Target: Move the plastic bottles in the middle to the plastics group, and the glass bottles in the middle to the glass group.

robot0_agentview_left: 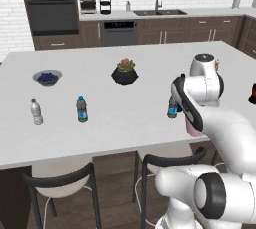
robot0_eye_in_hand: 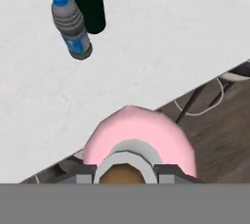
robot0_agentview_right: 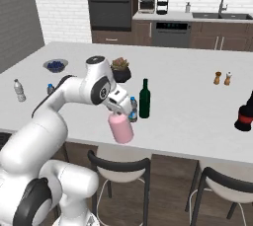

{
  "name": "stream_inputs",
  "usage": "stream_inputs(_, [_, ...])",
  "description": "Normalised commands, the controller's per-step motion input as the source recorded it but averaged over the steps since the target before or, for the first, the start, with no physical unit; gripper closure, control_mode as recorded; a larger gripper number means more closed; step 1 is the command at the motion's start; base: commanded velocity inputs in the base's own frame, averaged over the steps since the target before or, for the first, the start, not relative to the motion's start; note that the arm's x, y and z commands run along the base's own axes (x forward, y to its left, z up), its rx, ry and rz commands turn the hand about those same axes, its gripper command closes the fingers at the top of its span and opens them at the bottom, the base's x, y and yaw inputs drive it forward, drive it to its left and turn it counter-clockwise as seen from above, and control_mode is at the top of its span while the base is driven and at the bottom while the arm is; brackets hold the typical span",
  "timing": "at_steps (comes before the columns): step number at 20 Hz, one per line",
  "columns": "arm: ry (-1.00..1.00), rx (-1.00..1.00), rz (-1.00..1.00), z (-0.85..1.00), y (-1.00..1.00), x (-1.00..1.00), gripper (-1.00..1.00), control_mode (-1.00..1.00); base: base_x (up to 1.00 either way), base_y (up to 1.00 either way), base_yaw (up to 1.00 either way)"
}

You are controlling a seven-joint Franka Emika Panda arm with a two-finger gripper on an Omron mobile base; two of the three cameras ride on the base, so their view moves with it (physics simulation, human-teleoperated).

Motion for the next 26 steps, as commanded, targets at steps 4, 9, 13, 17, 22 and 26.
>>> stream_inputs(4, [0.05, 0.0, -0.07, 0.0, -1.0, 0.0, 1.0, -1.0, 0.0, 0.0, 0.0])
stream_inputs(9, [0.0, 0.0, -0.02, 0.0, -1.0, 0.06, 1.0, -1.0, 0.0, 0.0, 0.0])
stream_inputs(13, [0.0, 0.0, 0.0, 0.0, -1.0, 0.12, 1.0, -1.0, 0.0, 0.0, 0.0])
stream_inputs(17, [0.0, 0.0, 0.0, 0.0, -1.0, 0.1, 1.0, -1.0, 0.0, 0.0, 0.0])
stream_inputs(22, [0.0, 0.0, 0.0, 0.0, -0.94, 0.16, 1.0, -1.0, 0.0, 0.0, 0.0])
stream_inputs(26, [0.0, 0.0, 0.0, 0.0, -0.94, 0.21, 1.0, -1.0, 0.0, 0.0, 0.0])
